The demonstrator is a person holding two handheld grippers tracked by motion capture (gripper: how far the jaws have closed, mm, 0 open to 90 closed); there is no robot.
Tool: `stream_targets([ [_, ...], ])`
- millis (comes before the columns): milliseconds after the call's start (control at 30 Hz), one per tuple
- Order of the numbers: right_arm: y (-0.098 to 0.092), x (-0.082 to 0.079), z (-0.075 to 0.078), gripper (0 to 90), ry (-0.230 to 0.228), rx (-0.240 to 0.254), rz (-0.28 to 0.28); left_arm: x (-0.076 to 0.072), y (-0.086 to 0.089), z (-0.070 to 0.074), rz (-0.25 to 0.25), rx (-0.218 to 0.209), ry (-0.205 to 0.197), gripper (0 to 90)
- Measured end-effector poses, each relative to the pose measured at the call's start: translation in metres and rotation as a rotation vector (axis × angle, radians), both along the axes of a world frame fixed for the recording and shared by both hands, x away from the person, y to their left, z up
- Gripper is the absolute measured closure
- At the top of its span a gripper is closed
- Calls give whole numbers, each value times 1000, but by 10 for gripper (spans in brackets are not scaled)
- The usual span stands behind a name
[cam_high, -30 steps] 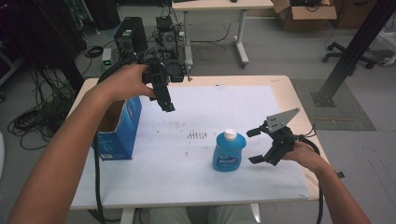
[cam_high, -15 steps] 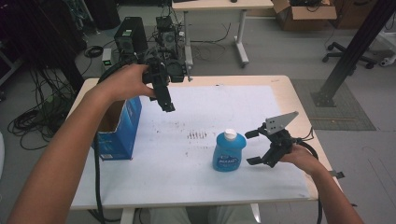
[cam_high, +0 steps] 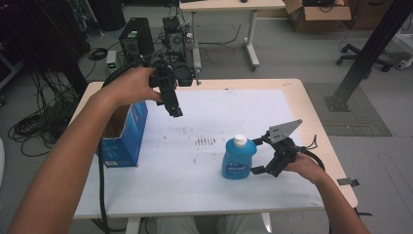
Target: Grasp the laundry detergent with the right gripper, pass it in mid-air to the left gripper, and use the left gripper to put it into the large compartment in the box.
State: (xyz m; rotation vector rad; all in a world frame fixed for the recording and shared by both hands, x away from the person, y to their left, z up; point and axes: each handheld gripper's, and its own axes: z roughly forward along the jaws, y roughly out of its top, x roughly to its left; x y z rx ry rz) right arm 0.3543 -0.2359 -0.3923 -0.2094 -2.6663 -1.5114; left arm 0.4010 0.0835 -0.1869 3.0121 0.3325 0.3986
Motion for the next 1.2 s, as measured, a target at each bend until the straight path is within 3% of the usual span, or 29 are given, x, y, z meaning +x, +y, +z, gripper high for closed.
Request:
stream_targets([
  [867,26,-2,-12,34,-31,37,10,0,0,0,1,-1,-2,61],
  [1200,29,-1,-13,114,-21,61,29,0,0,0,1,-2,-4,61],
])
